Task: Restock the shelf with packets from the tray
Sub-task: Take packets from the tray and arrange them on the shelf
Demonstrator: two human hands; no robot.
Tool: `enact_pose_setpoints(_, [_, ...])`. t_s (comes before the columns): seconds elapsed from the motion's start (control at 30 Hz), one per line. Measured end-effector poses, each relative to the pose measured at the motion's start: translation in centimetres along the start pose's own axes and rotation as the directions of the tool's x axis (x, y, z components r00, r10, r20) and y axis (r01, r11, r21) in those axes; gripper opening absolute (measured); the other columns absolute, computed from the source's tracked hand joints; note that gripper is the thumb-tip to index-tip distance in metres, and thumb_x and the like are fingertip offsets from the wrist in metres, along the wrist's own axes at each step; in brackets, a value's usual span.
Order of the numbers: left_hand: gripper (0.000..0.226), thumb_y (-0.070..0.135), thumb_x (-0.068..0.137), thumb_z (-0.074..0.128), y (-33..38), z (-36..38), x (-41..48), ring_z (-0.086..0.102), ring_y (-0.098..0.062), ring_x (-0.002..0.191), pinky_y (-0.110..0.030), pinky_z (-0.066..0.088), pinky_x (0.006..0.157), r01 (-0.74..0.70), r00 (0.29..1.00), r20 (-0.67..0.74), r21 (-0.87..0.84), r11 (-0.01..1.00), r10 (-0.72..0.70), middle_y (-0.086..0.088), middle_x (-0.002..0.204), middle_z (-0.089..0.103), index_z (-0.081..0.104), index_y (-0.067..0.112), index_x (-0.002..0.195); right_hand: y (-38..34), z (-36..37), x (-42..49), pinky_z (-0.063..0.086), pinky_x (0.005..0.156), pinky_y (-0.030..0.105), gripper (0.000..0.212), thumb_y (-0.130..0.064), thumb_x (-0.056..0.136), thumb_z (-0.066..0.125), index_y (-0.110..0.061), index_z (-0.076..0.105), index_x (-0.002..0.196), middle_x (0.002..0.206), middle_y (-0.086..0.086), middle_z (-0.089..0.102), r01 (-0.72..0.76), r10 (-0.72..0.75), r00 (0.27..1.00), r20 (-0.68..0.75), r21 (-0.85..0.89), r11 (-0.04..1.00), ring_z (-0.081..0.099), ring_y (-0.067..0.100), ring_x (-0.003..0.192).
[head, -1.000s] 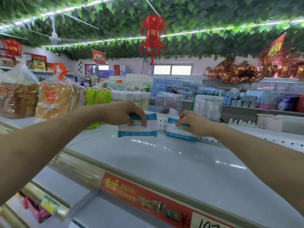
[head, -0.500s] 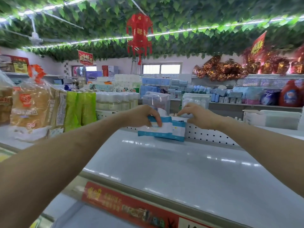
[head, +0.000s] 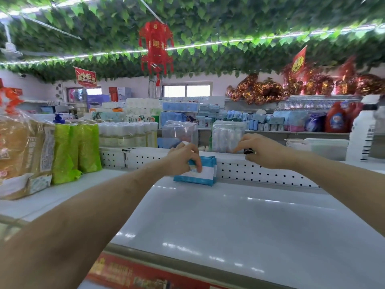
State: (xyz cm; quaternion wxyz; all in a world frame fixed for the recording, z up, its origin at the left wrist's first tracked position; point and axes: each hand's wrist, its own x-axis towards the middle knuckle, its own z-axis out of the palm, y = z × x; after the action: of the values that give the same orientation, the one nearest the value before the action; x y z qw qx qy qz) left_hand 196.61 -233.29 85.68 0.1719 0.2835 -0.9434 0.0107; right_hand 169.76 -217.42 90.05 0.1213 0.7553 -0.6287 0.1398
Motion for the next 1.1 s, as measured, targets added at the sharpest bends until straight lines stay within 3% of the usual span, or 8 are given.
enact_pose_setpoints(0.17, [0.031, 0.011, 0.089, 0.079, -0.1, 0.1, 0.0, 0.036, -0.017, 0.123, -0.044, 0.04, 0.108, 0.006, 1.0, -0.012, 0.013, 1.0, -0.005, 0.014, 0.131, 0.047, 0.077, 0.041, 0.096, -0.9, 0.1, 0.3, 0.041, 0.108, 0.038, 0.04, -0.01, 0.098, 0.067, -0.035, 0.068, 0.129, 0.128, -0.009, 0.054, 0.007, -0.007, 1.0, 0.021, 0.006, 1.0, 0.047, 0.012, 0.118])
enact_pose_setpoints(0.33, [0.04, 0.007, 0.09, 0.076, -0.8, -2.6, -2.7, 0.035, -0.02, 0.136, -0.047, 0.034, 0.116, 0.021, 1.0, -0.006, -0.043, 0.999, -0.021, 0.009, 0.145, 0.046, 0.074, 0.044, 0.103, -3.9, 0.0, 2.1, 0.046, 0.095, 0.029, 0.039, -0.011, 0.098, 0.066, -0.037, 0.068, 0.127, 0.119, -0.014, 0.052, 0.066, -0.068, 0.997, 0.031, 0.063, 0.996, 0.052, 0.009, 0.107])
enact_pose_setpoints(0.5, [0.034, 0.008, 0.094, 0.072, -3.1, -8.3, -10.8, 0.056, -0.002, 0.115, -0.022, 0.045, 0.098, 0.108, 0.994, 0.026, -0.174, 0.979, -0.105, 0.023, 0.123, 0.058, 0.072, 0.033, 0.118, -10.2, 0.2, 5.7, 0.042, 0.082, 0.021, 0.037, -0.015, 0.099, 0.065, -0.039, 0.064, 0.127, 0.112, -0.024, 0.056, 0.181, -0.192, 0.976, 0.102, 0.11, 0.977, 0.055, 0.002, 0.101])
enact_pose_setpoints(0.67, [0.032, 0.014, 0.098, 0.069, -6.0, -13.4, -21.9, 0.065, -0.002, 0.108, -0.007, 0.049, 0.087, 0.272, 0.962, 0.039, -0.177, 0.946, -0.27, 0.006, 0.123, 0.071, 0.069, 0.02, 0.13, -20.5, 1.8, 9.8, 0.046, 0.089, 0.021, 0.034, -0.028, 0.101, 0.065, -0.038, 0.062, 0.133, 0.115, -0.016, 0.063, 0.36, -0.393, 0.91, 0.135, 0.214, 0.908, 0.06, 0.0, 0.102])
enact_pose_setpoints(0.8, [0.032, 0.027, 0.102, 0.066, -6.9, -16.0, -32.7, 0.066, -0.011, 0.11, -0.012, 0.047, 0.087, 0.441, 0.895, -0.03, -0.089, 0.893, -0.445, 0.002, 0.123, 0.071, 0.069, 0.022, 0.133, -30.7, 3.6, 11.8, 0.049, 0.092, 0.028, 0.031, -0.036, 0.104, 0.059, -0.034, 0.063, 0.134, 0.116, -0.013, 0.065, 0.52, -0.559, 0.82, 0.124, 0.246, 0.818, 0.062, 0.007, 0.104])
enact_pose_setpoints(0.87, [0.03, 0.032, 0.102, 0.065, -6.8, -16.9, -38.2, 0.065, -0.01, 0.106, -0.012, 0.048, 0.087, 0.535, 0.836, -0.109, -0.052, 0.843, -0.538, 0.004, 0.119, 0.07, 0.07, 0.024, 0.13, -35.9, 4.1, 11.8, 0.046, 0.091, 0.018, 0.035, -0.039, 0.104, 0.058, -0.032, 0.061, 0.138, 0.12, -0.01, 0.064, 0.588, -0.634, 0.764, 0.121, 0.276, 0.761, 0.06, 0.01, 0.107])
enact_pose_setpoints(0.93, [0.026, 0.037, 0.102, 0.063, -6.2, -17.5, -43.7, 0.064, -0.007, 0.104, -0.026, 0.052, 0.09, 0.613, 0.777, -0.155, -0.04, 0.789, -0.611, 0.01, 0.116, 0.069, 0.07, 0.029, 0.127, -40.8, 4.7, 11.2, 0.039, 0.081, 0.006, 0.035, -0.04, 0.103, 0.06, -0.031, 0.062, 0.137, 0.119, -0.01, 0.063, 0.638, -0.686, 0.719, 0.108, 0.29, 0.714, 0.058, 0.01, 0.107])
enact_pose_setpoints(1.1, [0.016, 0.029, 0.102, 0.065, -4.3, -16.8, -55.8, 0.063, 0.005, 0.096, -0.021, 0.05, 0.084, 0.754, 0.613, -0.277, -0.074, 0.653, -0.74, 0.018, 0.108, 0.068, 0.075, 0.027, 0.114, -50.9, 9.3, 9.0, 0.049, 0.096, 0.038, 0.03, -0.039, 0.103, 0.058, -0.032, 0.066, 0.132, 0.121, -0.009, 0.064, 0.738, -0.807, 0.579, 0.115, 0.348, 0.579, 0.061, 0.014, 0.106])
